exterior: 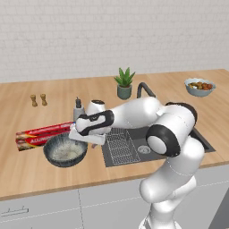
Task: Pick the garlic from the sink and place it in the bowl. Then pick the bowl and place it in the microwave. Then close the microwave door and press the start button.
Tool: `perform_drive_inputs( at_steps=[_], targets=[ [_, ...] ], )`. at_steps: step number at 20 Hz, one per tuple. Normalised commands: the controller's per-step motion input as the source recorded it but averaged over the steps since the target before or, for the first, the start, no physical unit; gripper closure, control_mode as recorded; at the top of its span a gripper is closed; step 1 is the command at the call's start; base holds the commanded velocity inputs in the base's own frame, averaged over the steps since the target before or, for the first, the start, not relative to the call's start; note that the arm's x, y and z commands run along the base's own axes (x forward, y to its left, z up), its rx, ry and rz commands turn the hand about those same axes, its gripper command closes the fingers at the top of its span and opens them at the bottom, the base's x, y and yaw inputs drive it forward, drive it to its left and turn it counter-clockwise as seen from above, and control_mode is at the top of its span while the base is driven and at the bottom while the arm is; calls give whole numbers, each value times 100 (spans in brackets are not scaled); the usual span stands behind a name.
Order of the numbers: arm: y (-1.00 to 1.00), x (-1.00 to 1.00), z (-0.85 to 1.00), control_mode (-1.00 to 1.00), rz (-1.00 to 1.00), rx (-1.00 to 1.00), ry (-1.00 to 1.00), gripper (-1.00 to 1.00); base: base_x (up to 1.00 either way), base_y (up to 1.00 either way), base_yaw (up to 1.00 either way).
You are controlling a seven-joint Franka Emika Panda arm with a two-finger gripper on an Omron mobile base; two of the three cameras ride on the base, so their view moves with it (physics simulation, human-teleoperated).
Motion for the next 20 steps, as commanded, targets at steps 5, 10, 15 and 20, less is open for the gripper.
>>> perform_drive_inputs(
  at_steps=[5,10,15,20],
  targets=[
    [14,0,-13,-100,9,0,-5,-100,0,0,0],
    [0,0,-12,-100,2,0,-8,100,0,0,0],
    [-6,-1,0,-100,0,6,-15,100,0,0,0],
    [-41,-7,18,-100,0,8,-18,100,0,0,0]
  ],
)
